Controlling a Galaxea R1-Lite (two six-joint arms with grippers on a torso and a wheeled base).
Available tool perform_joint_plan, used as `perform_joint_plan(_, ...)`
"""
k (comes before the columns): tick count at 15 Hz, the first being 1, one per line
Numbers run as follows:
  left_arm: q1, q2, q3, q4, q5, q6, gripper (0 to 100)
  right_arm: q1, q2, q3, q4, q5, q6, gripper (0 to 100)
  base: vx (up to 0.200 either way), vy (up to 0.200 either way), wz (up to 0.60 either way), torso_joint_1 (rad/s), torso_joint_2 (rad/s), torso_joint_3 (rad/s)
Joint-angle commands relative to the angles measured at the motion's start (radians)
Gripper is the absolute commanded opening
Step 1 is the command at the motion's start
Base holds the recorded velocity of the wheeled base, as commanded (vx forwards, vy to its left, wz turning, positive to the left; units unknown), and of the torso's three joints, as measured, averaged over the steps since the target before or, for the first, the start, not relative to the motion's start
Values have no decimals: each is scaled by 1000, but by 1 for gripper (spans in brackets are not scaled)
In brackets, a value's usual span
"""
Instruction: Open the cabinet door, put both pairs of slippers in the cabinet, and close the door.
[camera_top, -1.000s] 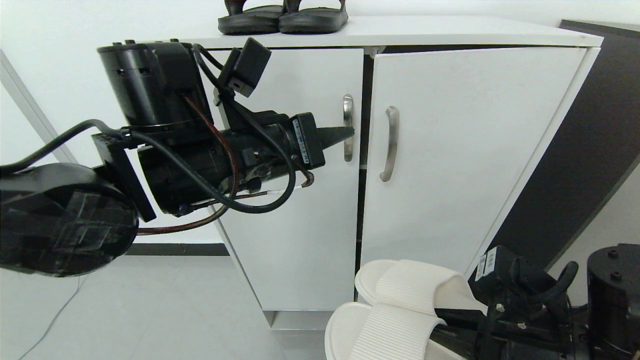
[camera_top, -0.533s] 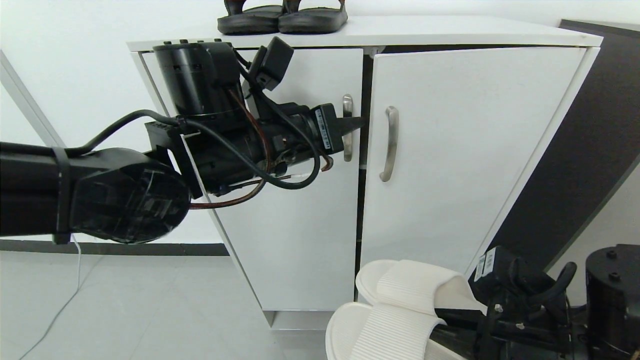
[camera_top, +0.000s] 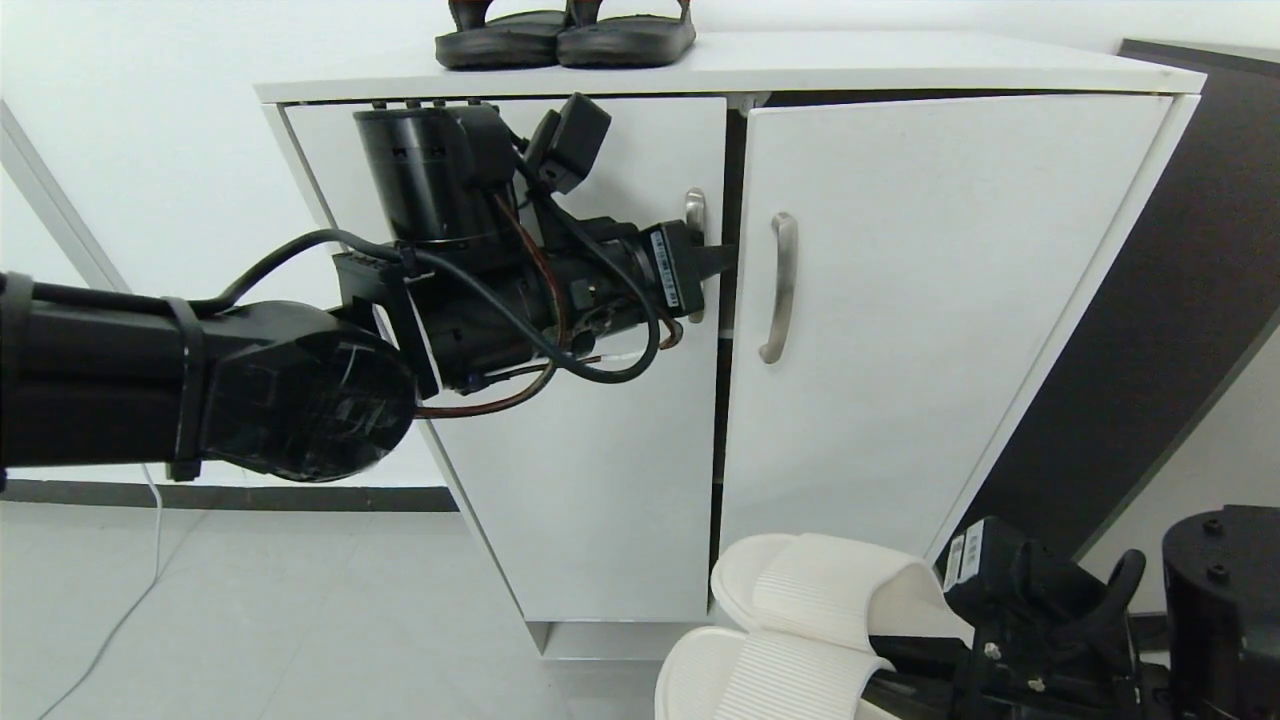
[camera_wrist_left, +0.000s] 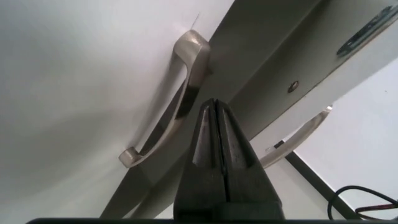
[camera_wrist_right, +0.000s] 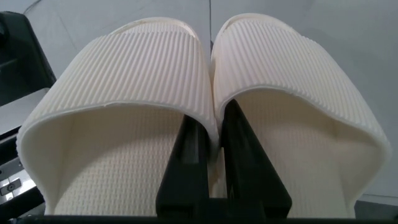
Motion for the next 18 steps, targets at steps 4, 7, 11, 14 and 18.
perform_joint_plan(4,-46,-4,28,-3,7,6,0,29,4,25,-2,3,-2,0,-200,0,0,2,0,2)
perform_joint_plan(7,-184,-42,97,-62,32,12,0,53,-6,58,-7,37,-36,0,-200,0,0,-1,1,1)
perform_joint_plan(11,-198,-19,114,-152,37,10,0,53,-22,67,-7,52,-57,0,-150,0,0,4,1,5)
perform_joint_plan(14,-114,-13,146,-189,35,6,0,53,-18,67,-7,54,-57,0,0,0,0,0,0,0)
perform_joint_plan(18,-23,-67,264,-301,98,12,0,3,14,36,-7,46,-42,0,0,0,0,0,0,0)
